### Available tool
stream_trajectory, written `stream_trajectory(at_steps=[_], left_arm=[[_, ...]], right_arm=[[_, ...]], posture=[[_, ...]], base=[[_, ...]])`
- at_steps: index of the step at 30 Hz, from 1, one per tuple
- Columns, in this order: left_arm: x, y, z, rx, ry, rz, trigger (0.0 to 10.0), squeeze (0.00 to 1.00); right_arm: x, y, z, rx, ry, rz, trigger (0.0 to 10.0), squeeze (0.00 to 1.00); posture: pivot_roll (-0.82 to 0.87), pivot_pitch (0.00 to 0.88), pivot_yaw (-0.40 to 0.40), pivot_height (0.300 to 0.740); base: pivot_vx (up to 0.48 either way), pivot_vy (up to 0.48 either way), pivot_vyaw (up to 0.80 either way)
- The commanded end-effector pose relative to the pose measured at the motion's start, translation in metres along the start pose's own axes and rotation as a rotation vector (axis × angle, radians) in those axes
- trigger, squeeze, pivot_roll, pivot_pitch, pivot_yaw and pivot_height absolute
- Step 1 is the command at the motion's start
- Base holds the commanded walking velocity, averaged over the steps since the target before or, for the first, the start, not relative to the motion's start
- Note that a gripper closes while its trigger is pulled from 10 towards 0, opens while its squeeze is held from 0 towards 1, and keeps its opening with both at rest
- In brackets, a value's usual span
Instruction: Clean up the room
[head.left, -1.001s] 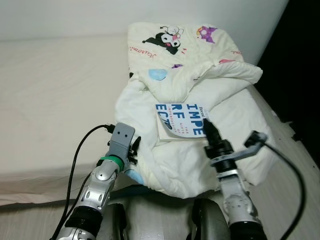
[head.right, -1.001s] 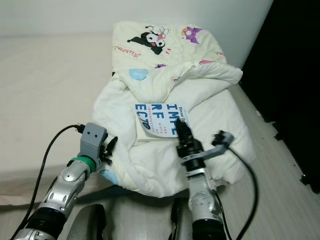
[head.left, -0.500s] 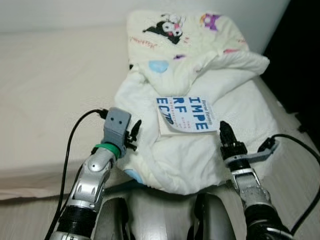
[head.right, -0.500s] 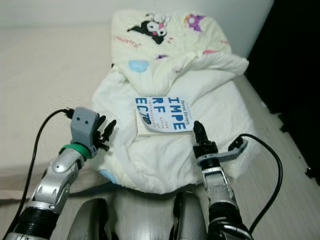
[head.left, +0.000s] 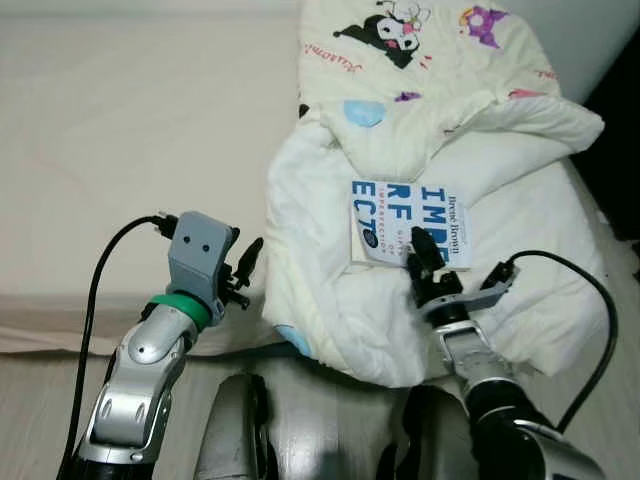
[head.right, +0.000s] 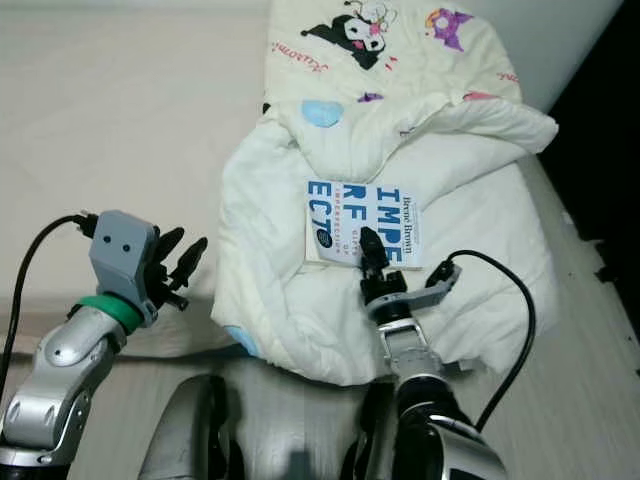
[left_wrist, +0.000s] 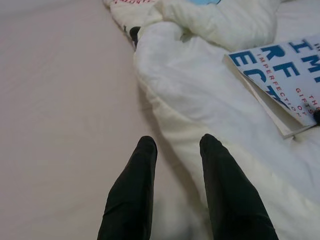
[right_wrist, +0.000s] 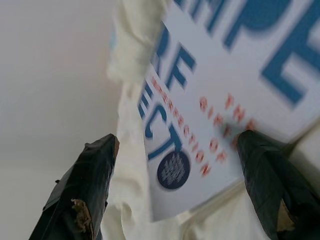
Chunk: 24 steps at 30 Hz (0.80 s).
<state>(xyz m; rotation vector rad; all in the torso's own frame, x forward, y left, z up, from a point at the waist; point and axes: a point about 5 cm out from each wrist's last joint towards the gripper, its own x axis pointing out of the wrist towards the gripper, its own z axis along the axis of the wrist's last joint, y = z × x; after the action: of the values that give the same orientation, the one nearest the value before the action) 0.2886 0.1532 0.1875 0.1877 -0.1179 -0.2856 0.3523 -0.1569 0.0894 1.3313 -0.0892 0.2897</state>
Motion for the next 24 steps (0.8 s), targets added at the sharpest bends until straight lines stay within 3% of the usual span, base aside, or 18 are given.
stream_trajectory(at_steps=[1, 10, 13, 16, 19, 24], left_arm=[[-0.005, 0.001, -0.004, 0.004, 0.037, -0.006, 10.0, 0.0], [-0.007, 0.0, -0.002, 0.01, 0.066, -0.033, 10.0, 0.0], [-0.007, -0.002, -0.001, 0.007, 0.078, -0.038, 10.0, 0.0], [-0.006, -0.003, 0.001, 0.005, 0.082, -0.045, 10.0, 0.0], [-0.006, -0.003, 0.001, 0.005, 0.084, -0.046, 10.0, 0.0], [-0.005, -0.001, 0.004, 0.011, 0.09, -0.046, 10.0, 0.0]], right_arm=[[-0.013, -0.015, -0.011, 0.041, 0.008, -0.077, 10.0, 1.0], [-0.038, -0.033, -0.025, 0.063, 0.008, -0.121, 10.0, 1.0], [-0.052, -0.044, -0.014, 0.049, -0.047, -0.162, 10.0, 1.0], [-0.063, -0.052, 0.015, -0.009, -0.113, -0.211, 10.0, 1.0], [-0.063, -0.053, 0.019, -0.02, -0.119, -0.211, 10.0, 1.0], [-0.051, -0.042, 0.045, -0.095, -0.148, -0.167, 10.0, 1.0]], posture=[[0.34, 0.297, 0.089, 0.575], [0.33, 0.302, 0.107, 0.575], [0.32, 0.303, 0.112, 0.575], [0.32, 0.299, 0.125, 0.575], [0.32, 0.299, 0.125, 0.575], [0.33, 0.29, 0.133, 0.575]], base=[[0.0, 0.0, 0.0], [0.0, 0.0, 0.0], [0.0, 0.0, 0.0], [0.0, 0.0, 0.0], [0.0, 0.0, 0.0], [0.0, 0.0, 0.0]])
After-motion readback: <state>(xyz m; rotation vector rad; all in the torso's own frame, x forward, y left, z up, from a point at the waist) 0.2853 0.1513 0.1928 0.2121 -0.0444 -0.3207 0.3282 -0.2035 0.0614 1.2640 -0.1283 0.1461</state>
